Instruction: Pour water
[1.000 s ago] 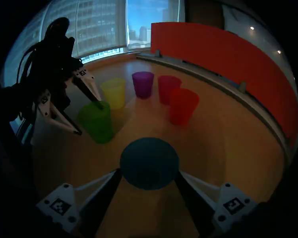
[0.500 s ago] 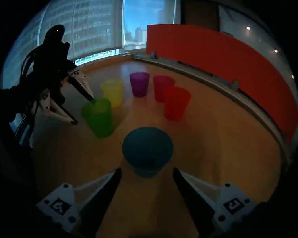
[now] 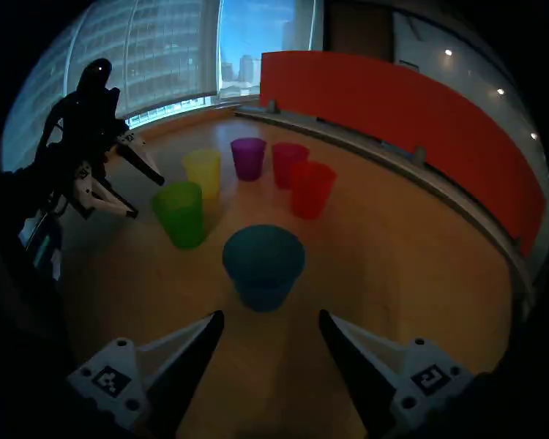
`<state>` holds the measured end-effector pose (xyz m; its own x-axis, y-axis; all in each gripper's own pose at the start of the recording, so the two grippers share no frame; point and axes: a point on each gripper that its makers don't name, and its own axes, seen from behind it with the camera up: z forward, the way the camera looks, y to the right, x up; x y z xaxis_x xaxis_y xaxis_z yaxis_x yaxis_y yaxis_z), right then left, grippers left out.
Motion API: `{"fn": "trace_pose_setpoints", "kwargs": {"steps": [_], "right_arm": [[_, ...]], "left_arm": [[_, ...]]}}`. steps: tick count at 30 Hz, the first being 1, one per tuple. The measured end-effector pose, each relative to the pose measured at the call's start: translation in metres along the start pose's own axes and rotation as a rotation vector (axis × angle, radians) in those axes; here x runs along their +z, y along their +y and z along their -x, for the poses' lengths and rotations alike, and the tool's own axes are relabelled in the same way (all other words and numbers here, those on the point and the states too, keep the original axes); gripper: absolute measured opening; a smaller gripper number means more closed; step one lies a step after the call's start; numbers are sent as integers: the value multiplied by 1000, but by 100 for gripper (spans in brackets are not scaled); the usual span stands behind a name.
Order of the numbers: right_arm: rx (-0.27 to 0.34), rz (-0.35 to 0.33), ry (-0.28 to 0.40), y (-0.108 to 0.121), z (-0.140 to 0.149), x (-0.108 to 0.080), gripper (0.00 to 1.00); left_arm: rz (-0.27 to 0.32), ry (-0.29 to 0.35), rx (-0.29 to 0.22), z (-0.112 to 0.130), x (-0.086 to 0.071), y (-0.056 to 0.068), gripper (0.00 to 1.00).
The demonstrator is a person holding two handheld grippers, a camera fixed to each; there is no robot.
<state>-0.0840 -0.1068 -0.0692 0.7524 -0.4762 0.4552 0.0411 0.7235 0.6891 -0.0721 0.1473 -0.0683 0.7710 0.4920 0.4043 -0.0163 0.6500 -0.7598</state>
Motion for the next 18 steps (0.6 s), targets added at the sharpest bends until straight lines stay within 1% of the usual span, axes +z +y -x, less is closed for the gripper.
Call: {"fn": "trace_pose_setpoints", "kwargs": {"steps": [6, 12, 15, 18], "right_arm": [[43, 35, 29, 6, -1, -8, 100], [95, 84, 59, 16, -2, -16, 100], [106, 126, 79, 23, -1, -21, 100], [119, 183, 97, 34, -1, -27, 100]], "left_arm": [[-84, 40, -44, -1, -12, -17, 99], [-133, 90, -92, -4, -23, -28, 100], [-160, 114, -122, -5, -29, -36, 100], [-198, 142, -150, -6, -37, -46, 99]]}}
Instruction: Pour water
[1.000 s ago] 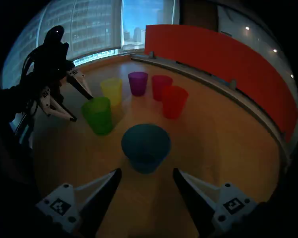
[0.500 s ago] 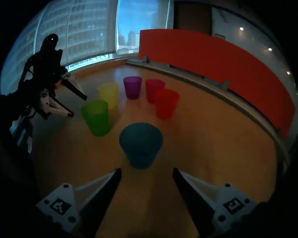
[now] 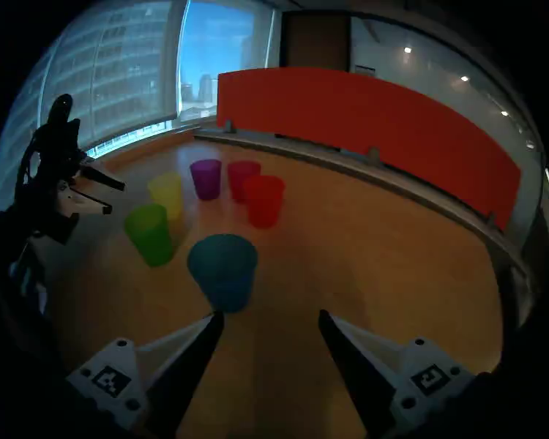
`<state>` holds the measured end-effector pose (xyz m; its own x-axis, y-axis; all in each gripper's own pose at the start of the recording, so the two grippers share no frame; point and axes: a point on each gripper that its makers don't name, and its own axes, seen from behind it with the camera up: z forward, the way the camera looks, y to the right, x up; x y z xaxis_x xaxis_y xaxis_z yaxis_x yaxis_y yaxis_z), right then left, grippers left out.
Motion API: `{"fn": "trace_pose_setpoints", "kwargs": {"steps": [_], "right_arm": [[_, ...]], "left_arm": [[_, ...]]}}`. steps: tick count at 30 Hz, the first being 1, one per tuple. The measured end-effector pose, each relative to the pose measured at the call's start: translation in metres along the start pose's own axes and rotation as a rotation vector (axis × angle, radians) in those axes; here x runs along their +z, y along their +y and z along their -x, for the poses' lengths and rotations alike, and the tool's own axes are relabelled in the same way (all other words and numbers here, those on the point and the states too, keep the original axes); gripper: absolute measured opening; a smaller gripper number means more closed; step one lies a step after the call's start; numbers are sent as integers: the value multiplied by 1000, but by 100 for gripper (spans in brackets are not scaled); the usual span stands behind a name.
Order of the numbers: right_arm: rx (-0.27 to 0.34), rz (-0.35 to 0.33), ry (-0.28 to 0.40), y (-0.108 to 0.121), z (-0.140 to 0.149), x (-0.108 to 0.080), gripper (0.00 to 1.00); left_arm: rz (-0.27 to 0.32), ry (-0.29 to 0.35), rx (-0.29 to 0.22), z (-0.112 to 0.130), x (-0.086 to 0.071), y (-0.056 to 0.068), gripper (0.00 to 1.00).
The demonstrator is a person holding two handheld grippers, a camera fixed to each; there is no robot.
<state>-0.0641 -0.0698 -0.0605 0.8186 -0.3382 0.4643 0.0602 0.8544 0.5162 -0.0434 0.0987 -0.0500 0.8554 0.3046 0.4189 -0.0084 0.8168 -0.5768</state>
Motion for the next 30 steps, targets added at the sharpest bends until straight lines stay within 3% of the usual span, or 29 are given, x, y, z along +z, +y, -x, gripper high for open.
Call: {"fn": "trace_pose_setpoints", "kwargs": {"steps": [9, 15, 24, 30], "right_arm": [[52, 140, 69, 25, -12, -5, 100], [80, 220, 130, 39, -27, -8, 100], [128, 292, 204, 53, -43, -11, 100], [149, 358, 269, 70, -57, -20, 100]], "left_arm": [[-136, 98, -97, -4, -12, -33, 99], [-233, 173, -130, -14, -23, -55, 99], [-296, 247, -179, -24, -31, -67, 99], [-345, 274, -166, -31, -37, -76, 99]]}}
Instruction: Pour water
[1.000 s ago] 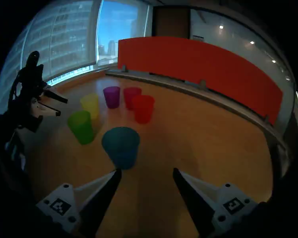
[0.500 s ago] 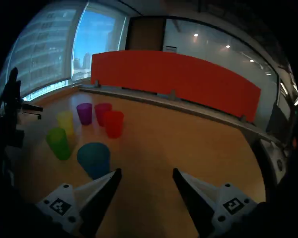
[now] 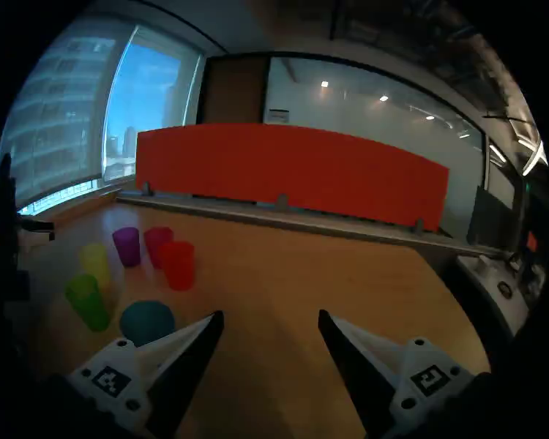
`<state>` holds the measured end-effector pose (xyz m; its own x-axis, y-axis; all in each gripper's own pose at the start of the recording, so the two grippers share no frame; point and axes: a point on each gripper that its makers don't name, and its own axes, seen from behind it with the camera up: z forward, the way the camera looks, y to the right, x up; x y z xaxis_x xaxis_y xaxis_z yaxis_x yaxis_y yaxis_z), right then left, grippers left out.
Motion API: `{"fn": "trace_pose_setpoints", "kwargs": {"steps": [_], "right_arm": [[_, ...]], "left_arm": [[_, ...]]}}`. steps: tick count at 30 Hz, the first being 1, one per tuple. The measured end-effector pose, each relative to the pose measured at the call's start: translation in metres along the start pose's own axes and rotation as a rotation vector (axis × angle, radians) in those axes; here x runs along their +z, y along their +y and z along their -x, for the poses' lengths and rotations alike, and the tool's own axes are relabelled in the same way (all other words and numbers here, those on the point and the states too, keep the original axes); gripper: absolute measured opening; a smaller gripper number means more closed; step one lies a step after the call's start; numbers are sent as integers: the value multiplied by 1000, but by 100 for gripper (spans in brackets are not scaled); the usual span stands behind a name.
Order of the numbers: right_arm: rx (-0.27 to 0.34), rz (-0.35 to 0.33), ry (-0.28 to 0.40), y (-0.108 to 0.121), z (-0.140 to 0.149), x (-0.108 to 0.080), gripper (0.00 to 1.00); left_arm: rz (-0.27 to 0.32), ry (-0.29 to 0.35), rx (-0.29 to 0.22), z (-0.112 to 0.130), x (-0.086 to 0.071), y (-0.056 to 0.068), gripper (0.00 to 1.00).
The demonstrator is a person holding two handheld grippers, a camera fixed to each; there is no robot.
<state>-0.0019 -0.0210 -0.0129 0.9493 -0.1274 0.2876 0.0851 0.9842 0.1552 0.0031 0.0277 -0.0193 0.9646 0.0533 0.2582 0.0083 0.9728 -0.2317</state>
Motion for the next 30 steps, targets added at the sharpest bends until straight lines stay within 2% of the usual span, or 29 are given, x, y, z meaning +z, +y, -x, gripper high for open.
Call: {"fn": "trace_pose_setpoints", "kwargs": {"steps": [6, 15, 21, 30], "right_arm": [[26, 57, 93, 11, -21, -6, 100], [30, 112, 257, 13, -55, -25, 100], [29, 161, 314, 19, -65, -33, 100], [69, 155, 351, 18, -65, -30, 100]], "left_arm": [[-42, 83, -2, -23, -5, -5, 99], [-72, 196, -17, -52, -13, -6, 99], [-104, 261, -20, -68, -23, -9, 99], [-145, 286, 7, -72, -23, -15, 99]]}}
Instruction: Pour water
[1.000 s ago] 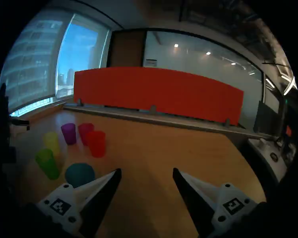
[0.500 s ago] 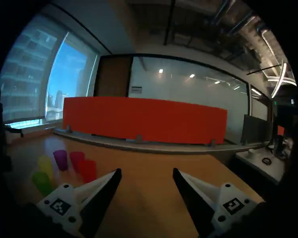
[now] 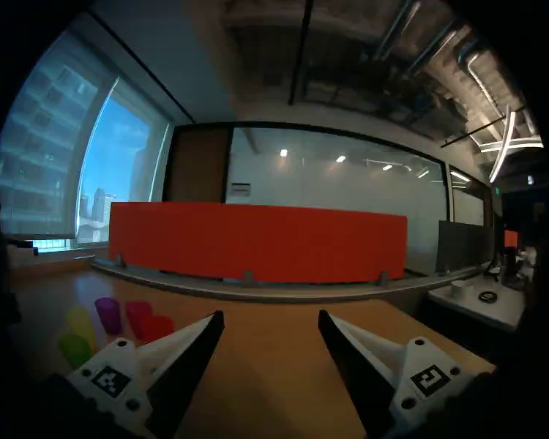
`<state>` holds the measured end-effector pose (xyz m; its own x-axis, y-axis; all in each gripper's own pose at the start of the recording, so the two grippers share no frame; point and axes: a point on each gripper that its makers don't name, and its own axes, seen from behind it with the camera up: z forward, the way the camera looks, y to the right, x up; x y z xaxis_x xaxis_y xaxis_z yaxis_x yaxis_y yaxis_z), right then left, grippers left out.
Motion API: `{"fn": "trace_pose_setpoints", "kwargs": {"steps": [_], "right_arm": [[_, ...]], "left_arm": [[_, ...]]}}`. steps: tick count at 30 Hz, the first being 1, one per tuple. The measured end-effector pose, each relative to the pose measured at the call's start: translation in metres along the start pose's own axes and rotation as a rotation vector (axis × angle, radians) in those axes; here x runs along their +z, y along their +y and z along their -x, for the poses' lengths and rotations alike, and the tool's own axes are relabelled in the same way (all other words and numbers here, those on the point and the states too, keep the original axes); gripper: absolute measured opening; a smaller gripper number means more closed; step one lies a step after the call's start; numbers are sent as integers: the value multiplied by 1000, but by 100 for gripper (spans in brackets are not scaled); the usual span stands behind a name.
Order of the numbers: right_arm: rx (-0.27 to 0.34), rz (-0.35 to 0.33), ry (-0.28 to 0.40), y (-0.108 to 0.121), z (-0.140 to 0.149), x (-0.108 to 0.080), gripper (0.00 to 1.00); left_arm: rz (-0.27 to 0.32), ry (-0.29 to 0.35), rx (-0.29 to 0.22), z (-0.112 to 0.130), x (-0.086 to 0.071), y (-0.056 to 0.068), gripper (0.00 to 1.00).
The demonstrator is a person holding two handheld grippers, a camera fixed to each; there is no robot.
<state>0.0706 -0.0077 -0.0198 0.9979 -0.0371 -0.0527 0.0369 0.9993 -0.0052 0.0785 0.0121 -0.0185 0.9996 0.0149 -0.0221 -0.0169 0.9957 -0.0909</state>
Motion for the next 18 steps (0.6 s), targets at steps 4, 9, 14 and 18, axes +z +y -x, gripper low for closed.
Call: {"fn": "trace_pose_setpoints", "kwargs": {"steps": [4, 9, 14, 18], "right_arm": [[13, 6, 20, 4, -6, 1, 100], [34, -19, 25, 0, -5, 3, 100], [54, -17, 12, 4, -2, 5, 100], [60, -19, 18, 4, -5, 4, 100]], "left_arm": [[-9, 8, -4, -1, 1, 0, 99], [-12, 19, -12, -2, 1, 3, 99], [-19, 20, -7, 2, 1, 3, 99], [-37, 24, 4, 6, 2, 2, 99]]}}
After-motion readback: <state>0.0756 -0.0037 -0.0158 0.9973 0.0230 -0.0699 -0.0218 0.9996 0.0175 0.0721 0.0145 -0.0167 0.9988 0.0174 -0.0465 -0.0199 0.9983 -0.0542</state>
